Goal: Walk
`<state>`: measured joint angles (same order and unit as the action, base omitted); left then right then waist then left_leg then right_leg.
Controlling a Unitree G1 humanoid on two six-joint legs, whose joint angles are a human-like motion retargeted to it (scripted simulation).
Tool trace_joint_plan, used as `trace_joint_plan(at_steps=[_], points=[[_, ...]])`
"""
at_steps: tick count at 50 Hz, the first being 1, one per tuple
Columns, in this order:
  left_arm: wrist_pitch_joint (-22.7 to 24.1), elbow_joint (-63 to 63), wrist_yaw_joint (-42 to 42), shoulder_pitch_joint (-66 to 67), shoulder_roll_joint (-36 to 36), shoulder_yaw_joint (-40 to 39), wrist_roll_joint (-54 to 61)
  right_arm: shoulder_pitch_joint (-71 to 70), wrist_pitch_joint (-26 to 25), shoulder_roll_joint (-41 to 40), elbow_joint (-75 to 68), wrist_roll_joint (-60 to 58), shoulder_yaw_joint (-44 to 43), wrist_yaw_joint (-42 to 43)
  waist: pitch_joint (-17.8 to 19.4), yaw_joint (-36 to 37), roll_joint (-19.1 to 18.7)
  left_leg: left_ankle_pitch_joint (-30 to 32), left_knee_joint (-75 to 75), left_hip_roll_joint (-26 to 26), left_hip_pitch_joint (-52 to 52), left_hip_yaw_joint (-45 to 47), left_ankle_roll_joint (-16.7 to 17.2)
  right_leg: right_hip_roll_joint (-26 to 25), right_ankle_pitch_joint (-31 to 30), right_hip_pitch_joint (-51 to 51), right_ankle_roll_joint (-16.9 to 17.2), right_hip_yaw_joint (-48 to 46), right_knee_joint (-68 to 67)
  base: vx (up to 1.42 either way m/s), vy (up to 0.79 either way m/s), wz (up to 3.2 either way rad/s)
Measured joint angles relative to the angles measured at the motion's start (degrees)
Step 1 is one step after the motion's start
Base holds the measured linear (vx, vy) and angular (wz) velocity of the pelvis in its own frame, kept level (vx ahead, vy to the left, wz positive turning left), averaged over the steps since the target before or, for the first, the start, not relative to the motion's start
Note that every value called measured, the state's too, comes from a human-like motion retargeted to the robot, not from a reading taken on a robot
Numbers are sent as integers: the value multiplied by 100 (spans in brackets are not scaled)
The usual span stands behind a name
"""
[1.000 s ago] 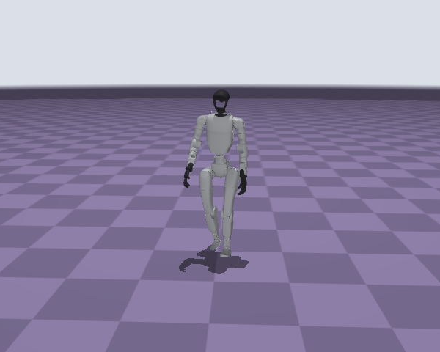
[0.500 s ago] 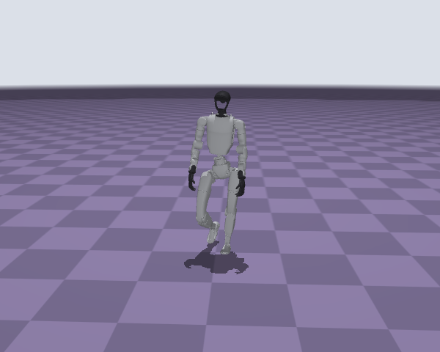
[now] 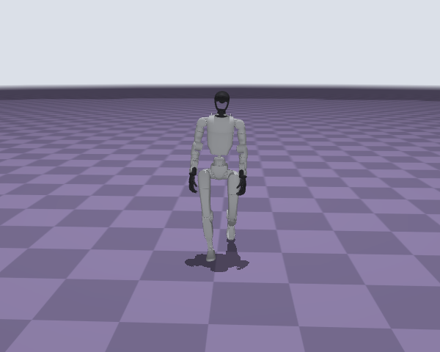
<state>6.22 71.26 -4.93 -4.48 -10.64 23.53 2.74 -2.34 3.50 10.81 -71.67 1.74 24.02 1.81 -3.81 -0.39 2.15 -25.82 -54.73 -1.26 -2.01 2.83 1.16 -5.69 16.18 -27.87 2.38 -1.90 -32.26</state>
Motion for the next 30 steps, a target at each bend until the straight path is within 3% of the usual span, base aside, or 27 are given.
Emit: trace_joint_plan(at_steps=[2, 5, 8, 11, 17, 20, 25, 27, 30], points=[[-64, 109, 77, 215, -5, 49, -103, -159, 27, 33, 162, 7, 57, 116, -53, 122, -86, 339, -1153, 333, -687, 136, 35, -149, 170, 152, -171, -32, 54, -2, -5, 21], [-117, 135, 156, 432, -59, 101, -199, -516, 60, 87, 381, 11, 124, 323, -63, 354, -47, 243, -2181, 693, -1694, 370, -201, -217, 357, 464, -273, 44, 272, 0, 0, 0], [-113, 48, 221, 555, -137, 70, -174, -1004, 76, 120, 548, 56, 144, 491, -9, 551, 115, -70, -2061, 814, -2543, 608, -465, -142, 441, 897, -243, 201, 660, 0, 0, 0], [-48, -40, 239, 684, -160, 9, -137, -1398, 134, 151, 748, 160, 124, 594, 82, 695, 258, -198, -1002, 742, -3033, 849, -550, -20, 551, 1410, -193, 356, 1015, -3, 0, 14], [74, -53, 184, 772, -60, -73, -125, -1837, 314, 172, 1086, 166, 61, 628, 109, 764, 411, 378, 2878, 62, -3113, 966, -357, 301, 877, 2248, -160, 467, 1412, -4, 2, 28], [63, -8, 197, 806, 11, -55, -149, -1839, 346, 144, 1172, 78, 88, 572, 9, 733, 408, 565, 4031, -174, -3029, 840, -337, 355, 1148, 2380, -167, 511, 1084, 0, 0, 0], [48, 196, 244, 671, 50, 47, -171, -1534, 330, -32, 968, -21, 153, 369, -104, 669, 778, 1094, 3970, -699, -2687, 848, -546, 793, 1496, 2498, 93, 677, -176, 4, 5, 24], [28, 254, 258, 542, 45, 81, -86, -1329, 295, -139, 707, -19, 175, 211, -120, 625, 1024, 1128, 3735, -1002, -2532, 886, -688, 1074, 1200, 2430, 402, 744, -972, 4, 5, 35], [2, 184, 229, 317, 6, 95, 105, -986, 203, -268, 298, 13, 265, -97, -117, 519, 1341, 1010, 3739, -1489, -2136, 866, -912, 1464, 72, 2027, 971, 831, -2528, 2, 5, 39]])
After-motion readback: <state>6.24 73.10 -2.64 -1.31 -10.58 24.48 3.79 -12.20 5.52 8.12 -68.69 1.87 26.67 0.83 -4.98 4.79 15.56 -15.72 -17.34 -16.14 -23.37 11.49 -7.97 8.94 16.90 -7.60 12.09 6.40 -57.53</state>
